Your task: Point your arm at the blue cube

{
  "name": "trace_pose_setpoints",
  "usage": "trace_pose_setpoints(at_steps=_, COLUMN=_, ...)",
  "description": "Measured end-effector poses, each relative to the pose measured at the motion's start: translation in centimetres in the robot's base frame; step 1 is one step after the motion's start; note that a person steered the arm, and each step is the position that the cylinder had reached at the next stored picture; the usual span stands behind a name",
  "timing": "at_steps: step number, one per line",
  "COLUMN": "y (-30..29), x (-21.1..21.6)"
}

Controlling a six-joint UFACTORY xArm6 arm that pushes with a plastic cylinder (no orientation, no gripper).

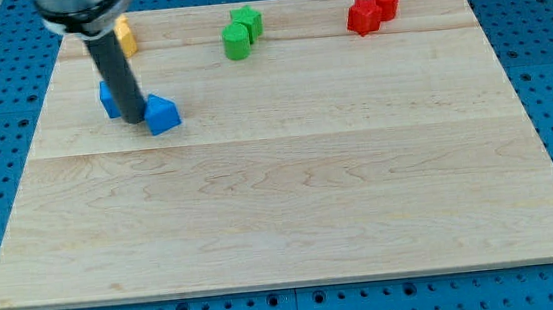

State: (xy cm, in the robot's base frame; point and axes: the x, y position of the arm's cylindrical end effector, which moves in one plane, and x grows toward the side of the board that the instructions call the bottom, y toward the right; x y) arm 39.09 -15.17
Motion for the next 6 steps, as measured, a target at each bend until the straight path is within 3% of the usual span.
trace_pose_setpoints(at_steps=3, y=17.0, x=0.8)
trace_pose_setpoints(at_steps=4, y=11.8, x=4.9)
trace_pose_setpoints(at_steps=6, y=-3.8, x=3.4)
